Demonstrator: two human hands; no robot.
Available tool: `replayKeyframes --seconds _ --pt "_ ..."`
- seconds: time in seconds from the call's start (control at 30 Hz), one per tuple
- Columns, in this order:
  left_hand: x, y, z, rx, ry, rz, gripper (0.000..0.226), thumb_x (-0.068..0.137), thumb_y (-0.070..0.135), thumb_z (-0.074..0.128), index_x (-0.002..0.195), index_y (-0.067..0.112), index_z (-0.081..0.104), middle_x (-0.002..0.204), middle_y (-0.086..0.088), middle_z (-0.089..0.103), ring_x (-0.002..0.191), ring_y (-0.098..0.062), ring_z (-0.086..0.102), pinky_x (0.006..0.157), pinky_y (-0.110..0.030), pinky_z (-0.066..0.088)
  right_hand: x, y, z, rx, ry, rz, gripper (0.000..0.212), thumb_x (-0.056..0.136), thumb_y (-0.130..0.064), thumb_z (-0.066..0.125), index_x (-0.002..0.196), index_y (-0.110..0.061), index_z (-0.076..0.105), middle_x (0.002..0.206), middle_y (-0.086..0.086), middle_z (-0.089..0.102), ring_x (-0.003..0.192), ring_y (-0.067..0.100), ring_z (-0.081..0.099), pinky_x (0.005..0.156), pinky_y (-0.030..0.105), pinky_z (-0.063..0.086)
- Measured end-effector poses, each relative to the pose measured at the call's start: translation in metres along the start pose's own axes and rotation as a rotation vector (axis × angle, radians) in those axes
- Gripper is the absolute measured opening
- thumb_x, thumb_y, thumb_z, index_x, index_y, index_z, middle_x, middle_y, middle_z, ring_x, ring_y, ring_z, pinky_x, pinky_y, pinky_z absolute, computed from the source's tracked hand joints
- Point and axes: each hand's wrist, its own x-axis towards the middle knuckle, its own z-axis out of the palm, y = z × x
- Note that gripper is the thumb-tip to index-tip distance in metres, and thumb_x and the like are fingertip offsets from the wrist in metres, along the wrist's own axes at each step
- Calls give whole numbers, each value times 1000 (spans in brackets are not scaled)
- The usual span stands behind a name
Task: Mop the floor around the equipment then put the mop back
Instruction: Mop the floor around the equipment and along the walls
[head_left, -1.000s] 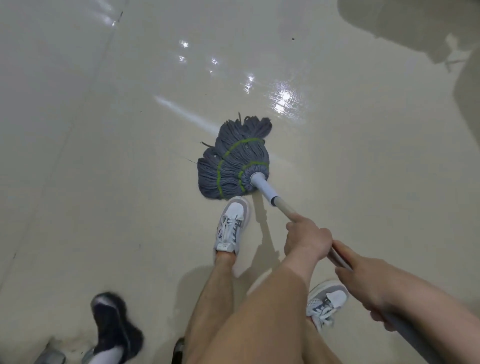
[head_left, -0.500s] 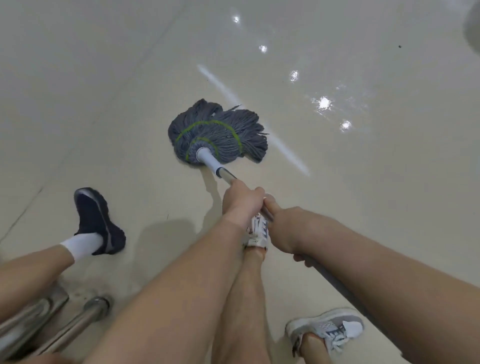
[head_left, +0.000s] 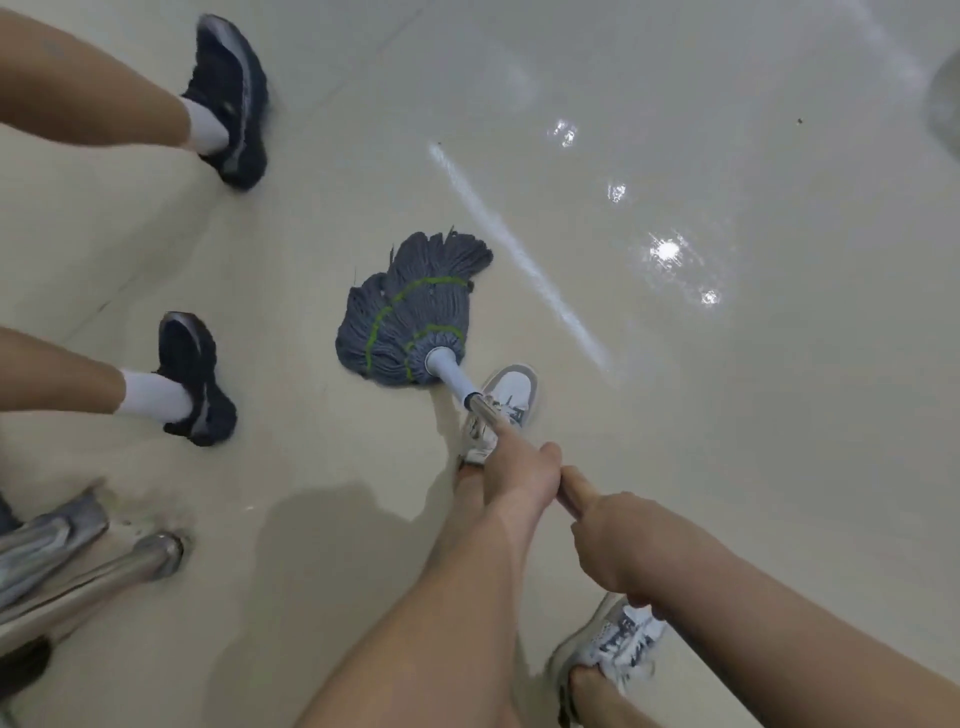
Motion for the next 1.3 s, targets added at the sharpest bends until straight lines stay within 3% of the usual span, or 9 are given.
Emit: replayKeyframes --seconds 0.13,0.2,0.37,0.43,0.63,0.9,1.07,1.17,1.3 --pt "-48 -37 53 67 -56 -3 84 88 28 53 157 12 8 123 -13 64 108 -31 61 82 -29 43 -21 49 60 64 -29 40 79 94 -10 36 151 -40 -10 110 18 61 62 25 57 70 36 56" --pt "-71 -51 74 100 -98 -49 75 88 30 52 153 8 21 110 -11 64 91 -29 57 73 -27 39 -37 69 83 138 -70 69 75 95 -16 34 151 -43 -8 107 15 59 66 28 59 74 39 57" --pt "-89 -71 92 108 -159 -89 65 89 30 53 144 2 34 117 -12 67 106 -32 64 75 -30 45 -67 77 105 102 17 31 55 97 -28 33 147 -43 14 97 7 60 48 17 46 48 29 47" --pt "-77 -74 78 84 -137 -95 64 90 30 55 143 1 36 122 -14 65 109 -32 64 78 -31 47 -63 60 102 39 58 -2 56 97 -32 39 148 -41 17 107 7 62 53 16 43 52 27 43" --pt "-5 -94 -12 -9 -37 -63 57 87 32 58 134 3 46 119 -14 66 107 -34 64 78 -33 49 -4 -33 92 -113 203 -28 51 98 -30 38 145 -40 22 104 12 65 77 29 57 72 37 52" --pt "94 -193 -184 -132 69 -57 63 91 26 53 147 10 29 122 -11 63 110 -33 61 79 -33 47 61 -253 111 -81 23 -76 76 98 -9 36 152 -36 -10 73 10 44 46 22 55 36 28 46" --pt "111 -290 -247 -407 132 -227 54 83 27 54 133 8 47 120 -13 64 109 -34 62 93 -41 53 69 -355 152 -474 -19 -180 83 88 1 44 154 -15 -3 103 15 60 73 25 52 62 34 39" --pt "112 -332 -261 -573 112 -347 69 70 31 50 131 0 49 117 -24 65 107 -43 64 85 -50 55 76 -386 169 -581 -22 -257 65 88 -3 42 147 -18 19 73 4 40 66 23 40 60 34 34" --pt "105 -350 -254 -547 93 -374 66 68 36 50 122 -2 56 110 -21 70 101 -38 67 88 -43 56 78 -386 164 -591 -54 -258 55 93 -13 37 144 -31 28 73 0 39 53 15 38 44 28 29"
